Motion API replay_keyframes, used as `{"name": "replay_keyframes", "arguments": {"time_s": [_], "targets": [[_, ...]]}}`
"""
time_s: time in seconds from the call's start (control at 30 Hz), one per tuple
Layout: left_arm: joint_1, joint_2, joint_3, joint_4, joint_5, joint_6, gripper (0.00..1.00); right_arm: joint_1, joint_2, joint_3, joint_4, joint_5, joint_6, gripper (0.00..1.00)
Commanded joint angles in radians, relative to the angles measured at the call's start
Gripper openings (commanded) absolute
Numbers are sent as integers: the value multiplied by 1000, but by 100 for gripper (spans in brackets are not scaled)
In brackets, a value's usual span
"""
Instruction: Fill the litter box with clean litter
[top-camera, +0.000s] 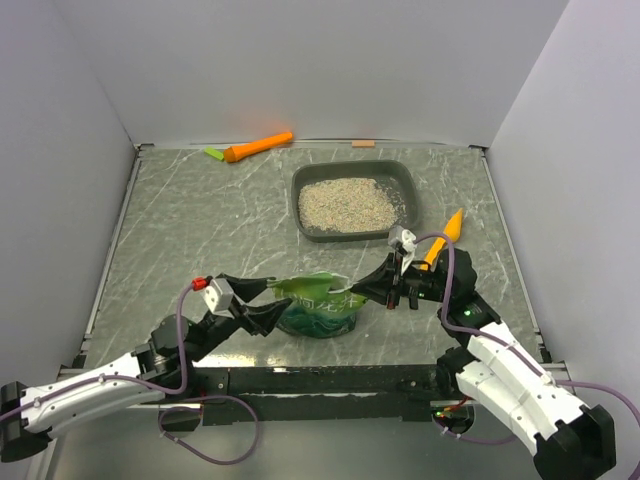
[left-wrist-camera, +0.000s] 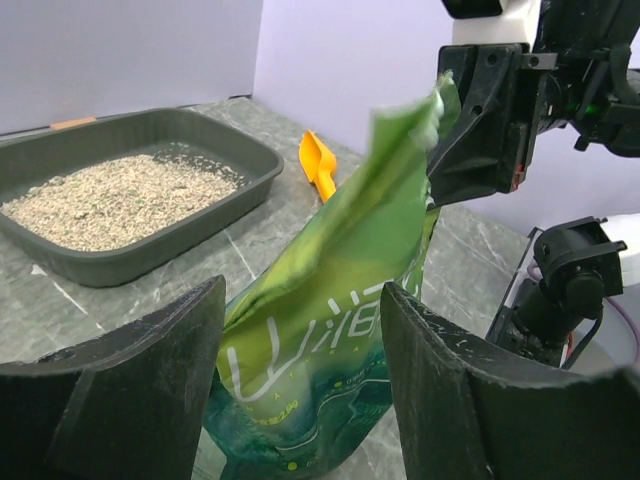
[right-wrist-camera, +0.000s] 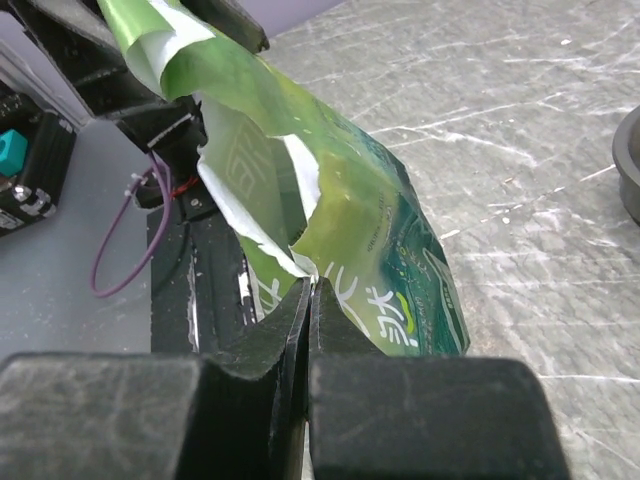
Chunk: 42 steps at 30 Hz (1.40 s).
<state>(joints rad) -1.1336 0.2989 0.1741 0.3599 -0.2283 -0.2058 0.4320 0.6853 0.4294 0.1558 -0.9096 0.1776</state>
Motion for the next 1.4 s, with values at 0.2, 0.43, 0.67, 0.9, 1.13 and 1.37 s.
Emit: {"name": "replay_keyframes", "arguments": {"time_s": [0.2,0.43,0.67,0.9,1.13,1.37], "targets": [[43,206,-30,312,130,31,67,-3,-44,-50,123,-8,69,0],[175,284,-2,324,285,9,65,-4,-137,-52,57,18,68,0],[254,367,-4,442,452,-32,62,-4,-159,-66,50,-2,85,0],[322,431,-7,569,628,-89,49,-4,-179,-80,47,-11,100,0],[357,454,-12,659,727,-153,13,-4,-213,-87,-2,26,108,0],[362,536,31,689,859,-242,1,-4,-214,-67,-77,86,177,0]]}}
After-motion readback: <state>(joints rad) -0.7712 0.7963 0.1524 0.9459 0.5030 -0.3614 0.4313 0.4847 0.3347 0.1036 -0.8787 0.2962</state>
